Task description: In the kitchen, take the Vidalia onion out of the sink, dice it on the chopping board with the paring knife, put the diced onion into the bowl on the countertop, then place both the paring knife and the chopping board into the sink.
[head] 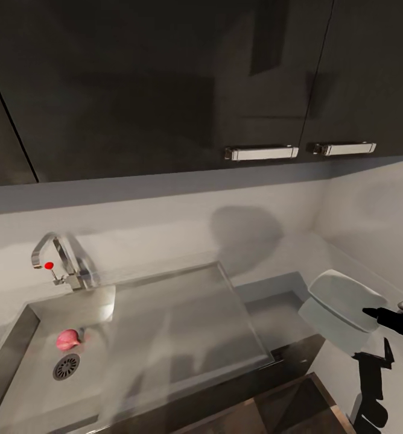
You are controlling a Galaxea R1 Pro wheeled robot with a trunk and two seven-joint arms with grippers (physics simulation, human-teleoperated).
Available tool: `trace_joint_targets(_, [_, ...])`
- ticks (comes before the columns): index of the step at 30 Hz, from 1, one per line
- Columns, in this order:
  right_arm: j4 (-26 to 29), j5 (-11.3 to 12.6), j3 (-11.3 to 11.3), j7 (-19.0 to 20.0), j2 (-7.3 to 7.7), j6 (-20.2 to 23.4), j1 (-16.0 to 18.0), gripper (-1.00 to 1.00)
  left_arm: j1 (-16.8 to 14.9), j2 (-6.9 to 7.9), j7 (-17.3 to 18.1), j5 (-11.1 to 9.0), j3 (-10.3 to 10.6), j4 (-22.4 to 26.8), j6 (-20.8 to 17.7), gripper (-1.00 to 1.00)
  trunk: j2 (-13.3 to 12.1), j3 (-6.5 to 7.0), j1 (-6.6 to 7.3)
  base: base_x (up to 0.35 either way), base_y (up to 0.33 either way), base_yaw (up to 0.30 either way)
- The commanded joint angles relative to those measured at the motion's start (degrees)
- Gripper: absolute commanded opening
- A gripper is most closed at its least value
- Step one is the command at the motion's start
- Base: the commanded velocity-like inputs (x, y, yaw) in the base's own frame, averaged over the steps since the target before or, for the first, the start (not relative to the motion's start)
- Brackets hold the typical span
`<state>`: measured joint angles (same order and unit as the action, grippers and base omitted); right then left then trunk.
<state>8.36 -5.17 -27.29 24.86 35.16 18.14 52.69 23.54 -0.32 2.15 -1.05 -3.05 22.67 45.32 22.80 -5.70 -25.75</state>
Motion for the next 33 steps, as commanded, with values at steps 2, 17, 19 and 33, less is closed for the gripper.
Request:
trace_joint_targets(2, [0.07, -0.55, -0.48, 0.28, 0.0, 0.32, 0.05, 1.0, 0.02, -0.03, 0.23, -0.09, -0.2, 0.1, 0.04, 1.0, 0.12, -0.12, -0.04, 0.0, 0.0, 0.0])
trace_joint_targets(17, [-0.01, -0.55, -0.48, 0.31, -0.09, 0.28, 0.05, -1.0, 0.02, -0.03, 0.23, -0.09, -0.2, 0.1, 0.04, 1.0, 0.12, -0.12, -0.04, 0.0, 0.0, 0.0])
trace_joint_targets(19, [-0.01, -0.53, -0.48, 0.34, -0.09, 0.25, 0.05, -1.0, 0.02, -0.03, 0.23, -0.09, -0.2, 0.1, 0.04, 1.0, 0.12, -0.12, -0.04, 0.0, 0.0, 0.0])
trace_joint_targets(33, [0.81, 1.54, -0.65, 0.24, -0.18, 0.67, 0.05, -1.0, 0.02, -0.03, 0.23, -0.09, -0.2, 0.1, 0.04, 1.0, 0.12, 0.74, -0.04, 0.0, 0.0, 0.0])
